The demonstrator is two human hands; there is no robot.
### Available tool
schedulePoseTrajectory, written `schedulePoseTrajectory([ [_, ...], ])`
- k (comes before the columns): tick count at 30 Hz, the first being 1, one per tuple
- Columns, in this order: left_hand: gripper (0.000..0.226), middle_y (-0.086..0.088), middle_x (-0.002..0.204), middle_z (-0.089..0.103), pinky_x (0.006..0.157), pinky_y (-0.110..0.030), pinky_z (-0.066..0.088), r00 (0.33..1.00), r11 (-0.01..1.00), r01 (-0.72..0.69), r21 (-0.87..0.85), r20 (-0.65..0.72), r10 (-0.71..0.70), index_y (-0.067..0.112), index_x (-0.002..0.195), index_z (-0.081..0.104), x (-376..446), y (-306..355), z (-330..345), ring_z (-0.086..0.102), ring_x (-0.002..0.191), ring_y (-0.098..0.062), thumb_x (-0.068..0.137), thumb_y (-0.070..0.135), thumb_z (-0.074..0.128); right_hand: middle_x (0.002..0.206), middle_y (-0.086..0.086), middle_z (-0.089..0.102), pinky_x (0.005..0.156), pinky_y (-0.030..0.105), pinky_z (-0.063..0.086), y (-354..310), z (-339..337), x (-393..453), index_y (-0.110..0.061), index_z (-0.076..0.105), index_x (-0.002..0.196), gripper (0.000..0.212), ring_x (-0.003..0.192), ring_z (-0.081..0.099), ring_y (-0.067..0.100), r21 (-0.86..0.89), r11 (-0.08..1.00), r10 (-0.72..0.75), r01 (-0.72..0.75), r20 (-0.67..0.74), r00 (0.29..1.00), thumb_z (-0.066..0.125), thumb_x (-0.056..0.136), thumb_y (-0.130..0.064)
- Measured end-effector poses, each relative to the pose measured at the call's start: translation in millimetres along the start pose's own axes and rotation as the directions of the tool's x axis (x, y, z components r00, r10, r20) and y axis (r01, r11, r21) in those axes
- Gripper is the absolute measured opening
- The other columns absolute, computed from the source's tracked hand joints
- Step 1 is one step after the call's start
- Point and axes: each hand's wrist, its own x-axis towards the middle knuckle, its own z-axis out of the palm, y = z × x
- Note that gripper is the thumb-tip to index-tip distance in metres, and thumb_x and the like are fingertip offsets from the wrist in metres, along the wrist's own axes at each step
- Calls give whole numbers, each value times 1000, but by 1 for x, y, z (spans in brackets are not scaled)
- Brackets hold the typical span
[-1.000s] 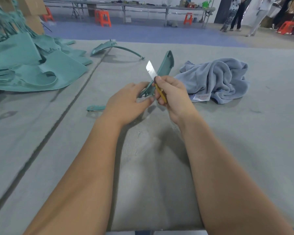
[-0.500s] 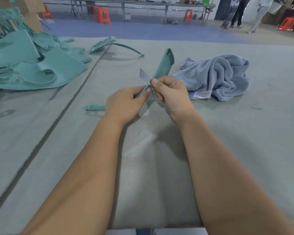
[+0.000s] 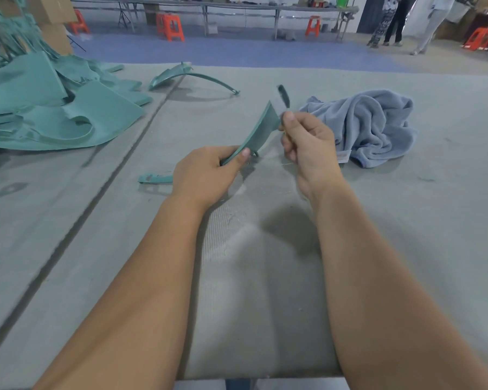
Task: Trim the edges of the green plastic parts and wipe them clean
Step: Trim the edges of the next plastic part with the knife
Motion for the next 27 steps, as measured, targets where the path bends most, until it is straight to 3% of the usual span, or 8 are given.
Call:
schedulePoseTrajectory([
  [2,40,7,72,53,54,-30,31,997,996,-47,75,-59,52,28,74,64,3,1,0,51,67,-16,95,54,41,51,-2,42,41,15,25,-1,2,-2,-14,61,71,27,44,33,6,-20,999,44,-43,83,996,57,97,-15],
  [5,36,-3,101,55,64,-32,38,979,989,-81,120,-175,101,12,83,66,9,1,-4,53,84,-22,99,37,45,58,3,46,41,16,24,-2,5,-5,-12,61,73,25,46,36,8,-40,996,89,-82,189,978,55,97,-11],
  [7,36,-4,97,56,62,-33,36,978,987,-74,143,-183,100,9,86,63,11,1,-7,54,83,-26,100,34,42,59,6,45,40,16,23,-2,10,-7,-10,60,74,25,46,34,10,-75,994,92,-76,241,966,53,98,-9],
  [10,27,-5,91,60,61,-33,30,975,987,-92,130,-192,116,16,92,61,9,3,-8,54,84,-29,100,33,42,46,-2,40,41,16,22,-2,18,-11,-11,59,70,29,44,28,10,-175,983,97,-50,269,958,54,98,-11],
  [19,42,-4,68,60,58,-38,39,977,995,-98,15,-191,99,10,78,62,7,6,-10,53,69,-26,90,42,39,42,-14,37,50,19,28,-10,25,-11,-15,58,63,32,45,30,5,-316,949,22,3,74,997,58,95,-13],
  [24,42,-4,68,60,59,-40,43,977,995,-102,17,-188,103,10,78,61,6,6,-10,54,70,-28,88,44,39,46,-10,41,53,22,30,-17,14,-2,-19,58,60,35,51,33,10,-283,959,-29,-9,-128,991,58,95,-16],
  [27,44,-4,71,62,60,-41,44,976,996,-91,21,-195,94,9,78,61,7,6,-10,55,71,-29,89,45,37,46,-9,40,55,23,30,-21,11,-2,-17,57,61,35,50,32,10,-224,974,-45,16,-124,991,57,95,-15],
])
